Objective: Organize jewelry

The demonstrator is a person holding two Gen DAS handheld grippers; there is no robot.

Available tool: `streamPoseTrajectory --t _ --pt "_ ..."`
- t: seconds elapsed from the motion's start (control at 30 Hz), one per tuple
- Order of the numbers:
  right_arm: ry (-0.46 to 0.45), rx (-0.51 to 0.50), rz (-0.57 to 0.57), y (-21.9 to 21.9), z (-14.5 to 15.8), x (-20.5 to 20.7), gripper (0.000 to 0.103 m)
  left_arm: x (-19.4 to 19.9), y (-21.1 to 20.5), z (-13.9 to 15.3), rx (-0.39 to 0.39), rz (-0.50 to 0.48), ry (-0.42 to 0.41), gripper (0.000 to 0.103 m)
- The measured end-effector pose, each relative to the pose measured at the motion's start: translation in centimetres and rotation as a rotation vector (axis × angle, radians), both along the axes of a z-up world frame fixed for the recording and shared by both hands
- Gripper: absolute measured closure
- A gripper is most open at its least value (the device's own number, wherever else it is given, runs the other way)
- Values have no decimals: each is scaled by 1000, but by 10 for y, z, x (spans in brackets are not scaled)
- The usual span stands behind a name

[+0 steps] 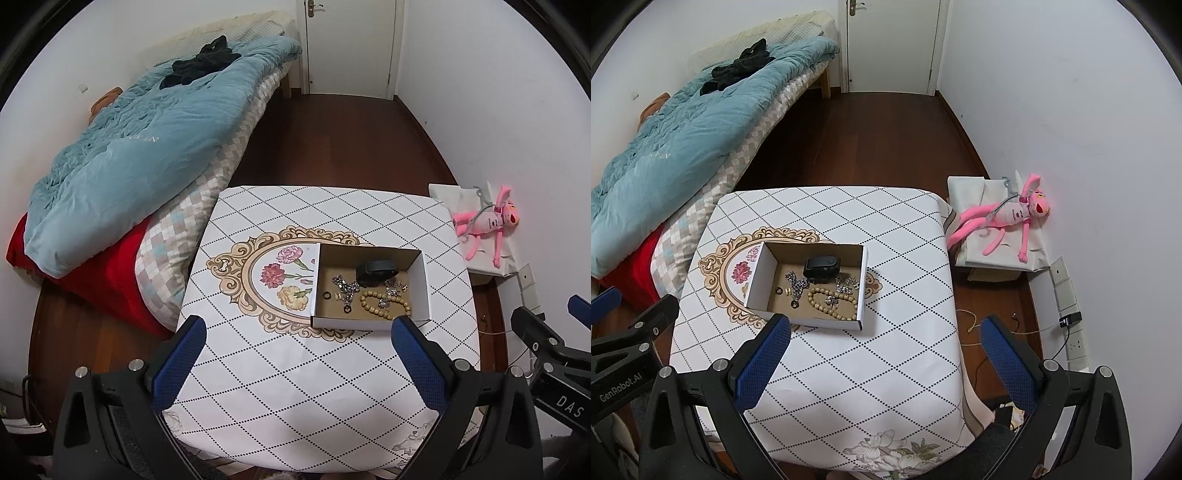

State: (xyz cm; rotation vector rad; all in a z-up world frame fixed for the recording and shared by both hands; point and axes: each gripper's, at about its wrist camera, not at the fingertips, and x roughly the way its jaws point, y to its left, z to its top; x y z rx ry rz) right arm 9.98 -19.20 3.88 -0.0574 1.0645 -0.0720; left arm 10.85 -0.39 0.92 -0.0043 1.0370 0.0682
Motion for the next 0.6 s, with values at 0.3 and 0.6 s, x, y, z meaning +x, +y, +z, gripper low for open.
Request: streamPoseTrajectory --t 0.3,0.6 --pt "8 -2 11 -1 0 1 0 -1 -1 1 1 -4 -2 1" --pt "9 0 13 0 2 2 0 -1 -1 2 0 -7 1 1"
